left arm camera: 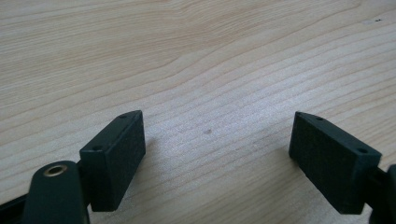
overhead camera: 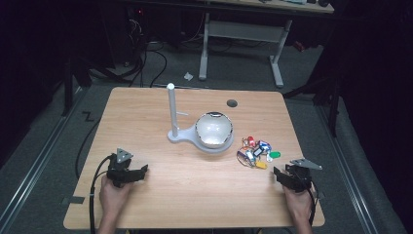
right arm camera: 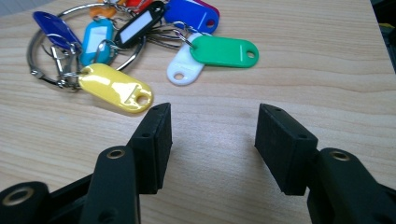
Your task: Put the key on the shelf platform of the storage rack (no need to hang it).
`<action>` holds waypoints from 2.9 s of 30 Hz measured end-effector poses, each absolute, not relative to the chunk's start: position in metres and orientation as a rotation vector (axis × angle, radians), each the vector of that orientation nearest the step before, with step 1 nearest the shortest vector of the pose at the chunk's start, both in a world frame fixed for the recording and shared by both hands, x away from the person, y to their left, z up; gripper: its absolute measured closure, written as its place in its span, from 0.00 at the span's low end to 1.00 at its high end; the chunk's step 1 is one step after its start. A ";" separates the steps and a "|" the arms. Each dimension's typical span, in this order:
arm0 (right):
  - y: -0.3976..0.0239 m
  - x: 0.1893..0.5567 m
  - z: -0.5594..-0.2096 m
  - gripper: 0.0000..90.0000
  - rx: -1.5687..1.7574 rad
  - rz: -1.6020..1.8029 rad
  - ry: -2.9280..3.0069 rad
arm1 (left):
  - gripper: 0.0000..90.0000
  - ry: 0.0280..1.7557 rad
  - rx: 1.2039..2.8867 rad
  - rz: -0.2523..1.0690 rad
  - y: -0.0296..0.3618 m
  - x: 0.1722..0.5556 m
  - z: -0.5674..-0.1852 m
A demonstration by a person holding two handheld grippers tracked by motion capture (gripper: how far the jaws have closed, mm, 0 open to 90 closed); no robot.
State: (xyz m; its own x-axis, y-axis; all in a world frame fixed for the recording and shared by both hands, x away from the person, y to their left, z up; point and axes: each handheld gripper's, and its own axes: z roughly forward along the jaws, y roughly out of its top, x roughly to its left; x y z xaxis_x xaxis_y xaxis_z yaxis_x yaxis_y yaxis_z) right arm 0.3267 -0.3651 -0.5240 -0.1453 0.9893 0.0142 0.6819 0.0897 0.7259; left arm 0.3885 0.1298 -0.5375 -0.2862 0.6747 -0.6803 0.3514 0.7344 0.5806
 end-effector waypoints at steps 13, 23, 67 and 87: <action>-0.352 0.325 -0.509 0.54 1.572 0.915 1.915 | 0.21 1.900 0.789 0.391 0.130 0.388 -0.538; -0.333 0.332 -0.505 0.57 1.518 0.942 1.972 | 0.21 1.899 0.790 0.391 0.130 0.388 -0.538; -0.288 0.387 -0.511 0.53 1.490 0.803 2.158 | 0.21 1.902 0.786 0.387 0.130 0.388 -0.537; -0.283 0.390 -0.515 0.95 1.364 0.765 2.204 | 0.21 1.905 0.783 0.386 0.130 0.388 -0.537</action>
State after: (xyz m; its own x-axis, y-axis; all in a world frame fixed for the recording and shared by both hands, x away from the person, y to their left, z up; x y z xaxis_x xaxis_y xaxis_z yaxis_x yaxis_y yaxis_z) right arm 0.3900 -0.2827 -0.5145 -0.4200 0.9045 -0.0740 0.6640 0.3619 0.6543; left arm 0.3885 0.1297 -0.5371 -0.2913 0.6691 -0.6837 0.3506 0.7396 0.5745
